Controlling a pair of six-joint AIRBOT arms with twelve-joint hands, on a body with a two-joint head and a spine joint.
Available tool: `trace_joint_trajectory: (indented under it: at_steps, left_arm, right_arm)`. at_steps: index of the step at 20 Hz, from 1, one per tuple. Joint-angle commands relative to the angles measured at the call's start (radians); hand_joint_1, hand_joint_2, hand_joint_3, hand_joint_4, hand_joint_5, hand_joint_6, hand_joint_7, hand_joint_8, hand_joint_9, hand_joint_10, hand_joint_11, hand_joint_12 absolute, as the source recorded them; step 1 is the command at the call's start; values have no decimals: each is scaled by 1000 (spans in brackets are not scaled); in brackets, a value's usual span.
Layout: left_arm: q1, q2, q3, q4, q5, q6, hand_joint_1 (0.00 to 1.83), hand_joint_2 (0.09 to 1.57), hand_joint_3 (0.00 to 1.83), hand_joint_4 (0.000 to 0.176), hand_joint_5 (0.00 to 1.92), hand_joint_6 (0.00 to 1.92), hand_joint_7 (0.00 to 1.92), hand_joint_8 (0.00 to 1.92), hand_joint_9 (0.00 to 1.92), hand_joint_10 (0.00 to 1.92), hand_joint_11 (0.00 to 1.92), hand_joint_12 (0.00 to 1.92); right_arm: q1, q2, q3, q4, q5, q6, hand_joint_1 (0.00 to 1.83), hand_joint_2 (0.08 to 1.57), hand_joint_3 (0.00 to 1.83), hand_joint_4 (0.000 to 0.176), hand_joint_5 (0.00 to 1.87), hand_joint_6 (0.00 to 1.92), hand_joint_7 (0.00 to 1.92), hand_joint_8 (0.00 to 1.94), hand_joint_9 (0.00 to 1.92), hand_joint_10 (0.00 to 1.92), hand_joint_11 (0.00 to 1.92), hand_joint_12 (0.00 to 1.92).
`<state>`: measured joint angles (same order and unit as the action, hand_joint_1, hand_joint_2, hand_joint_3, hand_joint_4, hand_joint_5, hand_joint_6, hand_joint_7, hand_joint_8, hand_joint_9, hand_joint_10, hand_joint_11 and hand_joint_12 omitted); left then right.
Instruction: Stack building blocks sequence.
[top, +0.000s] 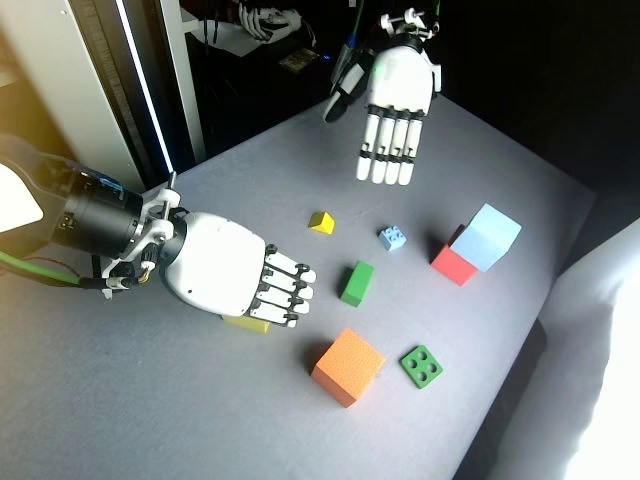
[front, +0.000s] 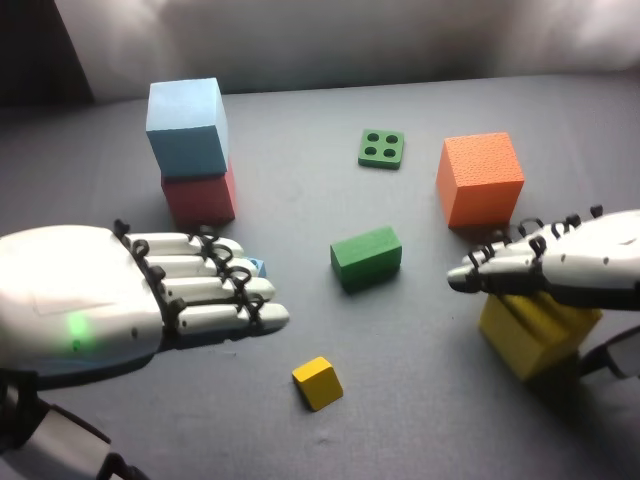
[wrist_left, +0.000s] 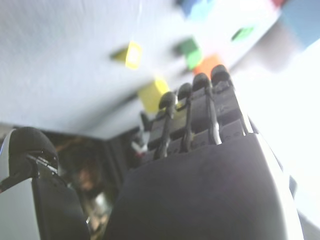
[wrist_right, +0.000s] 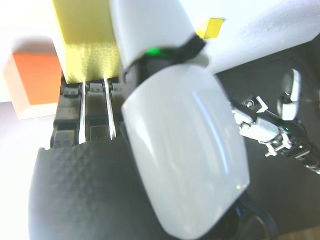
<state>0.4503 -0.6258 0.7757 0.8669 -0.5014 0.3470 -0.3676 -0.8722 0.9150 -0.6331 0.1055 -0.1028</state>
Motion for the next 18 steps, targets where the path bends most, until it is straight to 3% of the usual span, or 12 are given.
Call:
trace_joint_trajectory:
  at_steps: [1, 5, 9, 10, 12, 13, 14, 15, 16, 18]
  left_arm:
    - [-27, 9, 2, 13, -71, -28, 311, 948, 2, 0, 6, 0, 8, 0, 8, 0, 0, 64]
    - [-89, 5, 17, 212, -134, -125, 341, 942, 0, 0, 31, 2, 42, 1, 40, 5, 0, 101]
    - [-108, 4, 34, 220, -172, -127, 418, 887, 0, 0, 119, 1, 120, 0, 103, 1, 0, 246]
    - [-109, 6, 36, 217, -174, -127, 351, 928, 8, 0, 40, 0, 56, 3, 40, 0, 0, 80]
    - [-110, 7, 40, 211, -182, -127, 337, 941, 8, 0, 39, 5, 51, 5, 36, 5, 28, 22]
    - [-110, 7, 40, 209, -183, -129, 331, 945, 8, 0, 43, 7, 55, 6, 41, 7, 40, 29]
    - [-111, 8, 37, 216, -183, -133, 332, 951, 11, 0, 36, 3, 50, 3, 40, 6, 30, 26]
    - [-111, 8, 37, 216, -182, -135, 350, 952, 9, 0, 50, 8, 63, 8, 55, 11, 42, 35]
    - [-111, 8, 36, 222, -182, -138, 348, 961, 12, 0, 43, 4, 54, 3, 48, 7, 29, 33]
    - [-114, 8, 35, 243, -179, -158, 329, 983, 17, 0, 22, 0, 30, 0, 26, 1, 9, 34]
  right_arm:
    - [0, 8, 3, 6, 81, 7, 1471, 1017, 0, 0, 8, 0, 0, 0, 3, 0, 0, 397]
    - [-3, 6, 6, 6, 88, 9, 1467, 1022, 1, 0, 5, 1, 0, 0, 12, 3, 0, 412]
    - [-2, 6, 6, 6, 89, 11, 1466, 1030, 4, 0, 104, 16, 62, 8, 96, 12, 0, 537]
    - [-2, 6, 6, 6, 89, 11, 1464, 1041, 5, 0, 129, 14, 91, 11, 113, 12, 0, 559]
    - [-2, 6, 6, 6, 90, 11, 1405, 1096, 2, 0, 410, 19, 402, 15, 422, 40, 77, 913]
    - [-2, 6, 6, 7, 90, 11, 1373, 1104, 1, 0, 626, 29, 651, 23, 644, 54, 269, 915]
    - [-2, 6, 6, 8, 90, 11, 1260, 1110, 6, 0, 854, 900, 985, 644, 907, 29, 567, 794]
    - [-2, 6, 6, 9, 90, 11, 1439, 1121, 1, 0, 870, 1049, 1041, 717, 875, 886, 675, 1484]
    - [-2, 6, 6, 9, 90, 11, 1477, 1114, 1, 0, 882, 1088, 1044, 747, 930, 972, 703, 1594]
    - [-1, 6, 6, 10, 92, 11, 1487, 1109, 0, 0, 864, 1137, 1043, 741, 968, 939, 755, 1579]
